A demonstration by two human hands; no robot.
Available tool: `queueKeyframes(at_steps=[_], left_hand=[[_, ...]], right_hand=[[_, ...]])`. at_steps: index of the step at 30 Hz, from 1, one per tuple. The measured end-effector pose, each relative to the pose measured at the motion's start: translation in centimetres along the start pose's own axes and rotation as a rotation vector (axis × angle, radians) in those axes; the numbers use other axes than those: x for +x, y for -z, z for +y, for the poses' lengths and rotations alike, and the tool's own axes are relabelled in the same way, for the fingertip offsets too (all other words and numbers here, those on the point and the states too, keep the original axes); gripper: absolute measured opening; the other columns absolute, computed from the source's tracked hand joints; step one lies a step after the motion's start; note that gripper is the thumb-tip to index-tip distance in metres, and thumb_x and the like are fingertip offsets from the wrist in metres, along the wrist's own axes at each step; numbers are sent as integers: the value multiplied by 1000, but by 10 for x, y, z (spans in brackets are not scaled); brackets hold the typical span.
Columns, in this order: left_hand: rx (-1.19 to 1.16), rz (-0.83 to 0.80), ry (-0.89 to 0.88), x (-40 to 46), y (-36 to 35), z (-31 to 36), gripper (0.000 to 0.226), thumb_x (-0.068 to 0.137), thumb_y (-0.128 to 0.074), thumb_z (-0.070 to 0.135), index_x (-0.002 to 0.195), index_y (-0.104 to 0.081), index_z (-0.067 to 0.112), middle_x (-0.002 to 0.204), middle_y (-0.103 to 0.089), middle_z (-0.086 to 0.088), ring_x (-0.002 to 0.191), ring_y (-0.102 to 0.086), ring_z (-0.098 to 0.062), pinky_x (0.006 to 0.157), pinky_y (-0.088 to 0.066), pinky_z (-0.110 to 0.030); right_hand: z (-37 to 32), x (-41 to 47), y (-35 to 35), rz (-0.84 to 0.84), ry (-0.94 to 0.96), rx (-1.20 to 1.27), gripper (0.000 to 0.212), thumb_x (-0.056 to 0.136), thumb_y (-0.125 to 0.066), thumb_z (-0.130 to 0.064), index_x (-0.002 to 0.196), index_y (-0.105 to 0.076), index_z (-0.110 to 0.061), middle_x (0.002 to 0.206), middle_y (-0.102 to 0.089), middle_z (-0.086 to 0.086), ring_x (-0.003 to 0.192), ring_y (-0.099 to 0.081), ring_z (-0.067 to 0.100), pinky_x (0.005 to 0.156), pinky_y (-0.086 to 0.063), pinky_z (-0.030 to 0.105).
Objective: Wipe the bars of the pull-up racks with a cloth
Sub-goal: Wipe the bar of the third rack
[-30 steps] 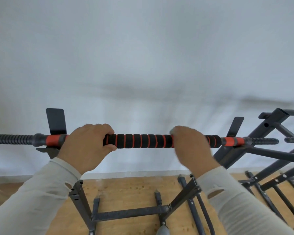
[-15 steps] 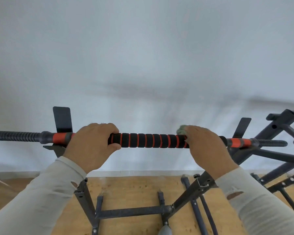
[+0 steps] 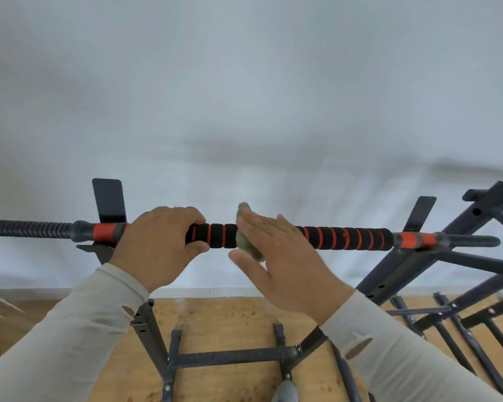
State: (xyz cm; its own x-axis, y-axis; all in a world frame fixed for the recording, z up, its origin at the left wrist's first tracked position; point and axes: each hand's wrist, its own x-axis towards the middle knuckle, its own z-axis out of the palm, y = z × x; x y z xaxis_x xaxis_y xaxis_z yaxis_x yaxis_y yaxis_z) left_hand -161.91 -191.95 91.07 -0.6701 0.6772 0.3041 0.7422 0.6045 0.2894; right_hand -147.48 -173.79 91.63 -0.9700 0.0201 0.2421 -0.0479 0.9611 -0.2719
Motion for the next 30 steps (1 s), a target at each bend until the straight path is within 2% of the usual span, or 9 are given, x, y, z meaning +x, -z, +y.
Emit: queueKeyframes(at_steps=[2,6,11,15,17,20,23,25,30], left_hand=[[-10,5,3,0,-1,0,27,89,-67,48,111,-61,35,89,-63,15,86,-55,-14,74,-41,-30],[-13,13,9,-1,-1,0,27,89,-67,49,112,-61,36,91,-63,15,87,-55,-13,75,-40,-29],[-18,26,8,0,-2,-1,28,88,-68,49,112,-61,35,91,-64,15,87,-54,-13,76,-40,-30],[-17,25,7,-1,-2,-1,29,89,-68,48,114,-61,35,92,-64,15,87,-53,-13,77,-40,-30],[-15,37,-1,-2,-3,-2,29,89,-67,48,113,-61,34,93,-64,15,88,-54,-13,79,-41,-30],[-19,33,-3,-1,-3,-1,29,90,-66,48,114,-61,34,95,-65,15,91,-55,-13,82,-42,-30],[-25,37,0,-1,-4,-2,29,90,-67,48,114,-62,33,96,-66,14,92,-56,-14,81,-41,-30],[-29,38,1,-1,-5,-2,29,89,-67,48,113,-62,33,95,-66,14,91,-56,-14,80,-39,-29],[-18,46,-12,-1,-7,-4,27,87,-69,48,109,-61,35,91,-64,16,87,-54,-13,79,-39,-30]], right_hand=[[9,6,12,-7,4,129,22,110,-37,-32,110,-56,-22,100,-61,-16,89,-60,16,89,-50,42],[21,14,8,-8,-109,-92,44,101,-51,-41,141,-53,-21,124,-56,-7,109,-49,17,100,-45,35],[9,27,5,-25,-107,-126,34,100,-48,-44,124,-54,-20,126,-57,-3,111,-53,20,101,-45,38],[-2,32,-2,-68,0,-118,10,97,-50,-16,101,-58,-22,93,-59,-7,80,-56,16,79,-49,38],[7,30,9,-92,-30,-119,28,87,-52,-3,85,-49,-32,79,-53,-10,70,-53,12,70,-49,36],[38,13,36,-192,-194,-344,38,89,-51,-2,109,-56,-34,91,-65,-8,84,-63,17,78,-54,37],[59,4,48,-256,-397,-390,27,99,-52,-10,125,-59,-15,114,-67,4,103,-64,25,91,-52,38],[46,10,39,-250,-347,-426,12,97,-55,-13,107,-57,-21,95,-63,-1,89,-63,21,82,-51,34],[-22,43,-7,0,-175,-409,27,79,-50,-1,81,-42,-27,62,-35,-7,59,-45,22,50,-29,30]])
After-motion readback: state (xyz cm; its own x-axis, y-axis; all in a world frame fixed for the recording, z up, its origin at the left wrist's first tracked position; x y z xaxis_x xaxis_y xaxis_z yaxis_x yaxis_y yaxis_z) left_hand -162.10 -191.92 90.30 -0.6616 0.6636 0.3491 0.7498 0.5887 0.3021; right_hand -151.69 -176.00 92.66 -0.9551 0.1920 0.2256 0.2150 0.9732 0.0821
